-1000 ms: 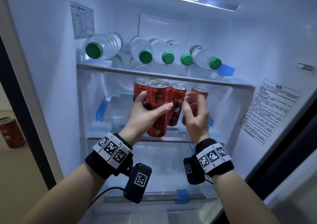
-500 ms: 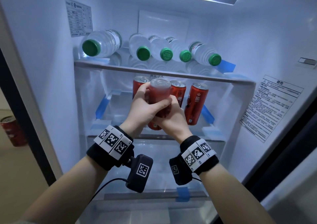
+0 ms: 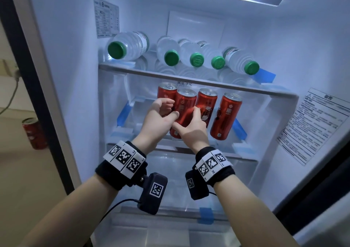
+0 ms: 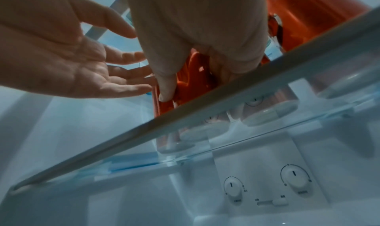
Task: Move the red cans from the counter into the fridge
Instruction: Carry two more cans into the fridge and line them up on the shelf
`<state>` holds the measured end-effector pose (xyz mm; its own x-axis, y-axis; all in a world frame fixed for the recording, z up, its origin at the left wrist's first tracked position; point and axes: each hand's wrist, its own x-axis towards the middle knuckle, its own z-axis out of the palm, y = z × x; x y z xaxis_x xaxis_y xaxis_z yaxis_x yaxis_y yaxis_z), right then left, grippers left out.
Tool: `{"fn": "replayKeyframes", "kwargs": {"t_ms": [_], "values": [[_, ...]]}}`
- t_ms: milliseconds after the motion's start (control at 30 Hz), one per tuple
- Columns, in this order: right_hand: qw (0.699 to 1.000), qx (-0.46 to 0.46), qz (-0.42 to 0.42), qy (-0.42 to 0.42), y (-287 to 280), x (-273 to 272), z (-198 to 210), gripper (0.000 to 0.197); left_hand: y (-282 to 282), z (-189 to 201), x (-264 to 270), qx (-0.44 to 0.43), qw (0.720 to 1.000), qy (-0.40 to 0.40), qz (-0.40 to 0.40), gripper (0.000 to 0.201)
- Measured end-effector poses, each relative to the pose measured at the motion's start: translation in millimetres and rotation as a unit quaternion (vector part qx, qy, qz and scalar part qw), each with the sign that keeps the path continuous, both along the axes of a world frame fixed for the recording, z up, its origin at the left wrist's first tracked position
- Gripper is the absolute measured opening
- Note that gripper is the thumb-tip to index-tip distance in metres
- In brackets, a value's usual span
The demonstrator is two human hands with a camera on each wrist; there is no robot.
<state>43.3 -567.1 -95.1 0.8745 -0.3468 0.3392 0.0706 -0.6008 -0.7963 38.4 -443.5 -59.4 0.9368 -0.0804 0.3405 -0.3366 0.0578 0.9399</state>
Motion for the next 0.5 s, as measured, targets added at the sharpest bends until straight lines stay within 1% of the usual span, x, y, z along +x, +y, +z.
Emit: {"fn": "replayKeyframes", "kwargs": {"t_ms": [100,200,300,367,500], "values": [[0.999,-0.034,-0.022,0.018,-2,3,3,0.069,1,-3,-4,0.009,1.000,0.005,0.009,0.023],[0.994,-0.069,-0.051,0.062,-4,7,6,0.073,4,-5,-8,0.015,1.000,0.007,0.013,0.022],[0.989,-0.095,-0.065,0.096,-5,8,8,0.061,7,-6,-12,0.019,1.000,0.018,0.013,0.021],[0.984,-0.124,-0.072,0.108,-5,6,10,0.057,8,-6,-14,0.023,0.999,0.026,0.013,0.021],[0.966,-0.187,-0.081,0.157,-9,-3,19,0.061,7,-7,-16,0.027,0.999,0.029,0.025,0.020]]}}
